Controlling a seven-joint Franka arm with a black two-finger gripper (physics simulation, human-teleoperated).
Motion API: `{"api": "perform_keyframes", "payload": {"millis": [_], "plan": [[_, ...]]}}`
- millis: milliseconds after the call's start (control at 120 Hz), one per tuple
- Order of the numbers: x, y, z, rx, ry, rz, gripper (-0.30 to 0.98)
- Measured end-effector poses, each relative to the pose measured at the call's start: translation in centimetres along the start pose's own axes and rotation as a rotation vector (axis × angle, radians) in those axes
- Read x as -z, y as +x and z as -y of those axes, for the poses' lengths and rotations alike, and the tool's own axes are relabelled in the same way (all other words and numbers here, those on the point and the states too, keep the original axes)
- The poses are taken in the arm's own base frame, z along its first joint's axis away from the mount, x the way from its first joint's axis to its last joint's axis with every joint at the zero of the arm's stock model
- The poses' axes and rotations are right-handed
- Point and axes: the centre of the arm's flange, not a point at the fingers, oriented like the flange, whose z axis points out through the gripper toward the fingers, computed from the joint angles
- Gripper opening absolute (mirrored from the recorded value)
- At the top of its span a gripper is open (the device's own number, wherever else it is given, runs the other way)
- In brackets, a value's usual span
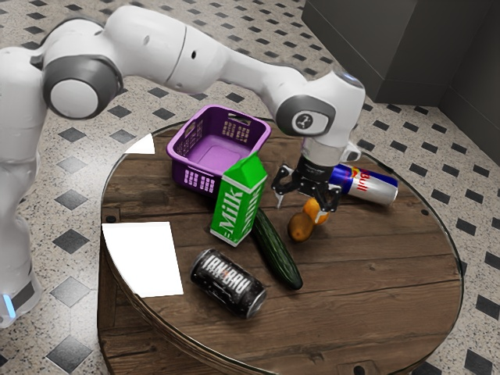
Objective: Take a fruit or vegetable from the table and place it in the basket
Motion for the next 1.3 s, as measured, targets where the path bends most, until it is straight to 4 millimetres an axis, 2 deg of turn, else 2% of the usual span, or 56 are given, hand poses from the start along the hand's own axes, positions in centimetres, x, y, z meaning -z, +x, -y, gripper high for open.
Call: {"api": "perform_keyframes", "payload": {"millis": [100,367,517,575,642,700,750,808,892,925,967,1050,1142,1225,1300], "plan": [[-1.7,0.3,-0.3,0.030,0.007,0.004,0.69],[-3.8,-0.1,-1.1,0.081,-0.005,0.010,0.68],[-3.8,0.1,-1.2,0.103,-0.016,0.008,0.42],[-3.2,0.1,-1.1,0.110,-0.025,0.002,0.36],[-1.5,0.3,-0.7,0.116,-0.044,-0.015,0.31],[0.5,0.3,-0.2,0.116,-0.057,-0.037,0.30],[3.8,-0.6,0.2,0.102,-0.077,-0.065,0.29],[7.9,-0.5,2.1,0.112,-0.101,-0.095,0.30],[13.2,1.8,5.6,0.171,-0.118,-0.140,0.30],[14.7,3.2,7.3,0.204,-0.113,-0.152,0.31],[15.5,5.1,9.4,0.253,-0.095,-0.158,0.31],[15.7,9.4,13.8,0.358,-0.045,-0.150,0.31],[14.1,13.2,18.2,0.459,0.019,-0.118,0.31],[12.0,15.0,20.8,0.514,0.073,-0.082,0.30],[10.2,15.3,21.5,0.526,0.110,-0.054,0.30]]}}
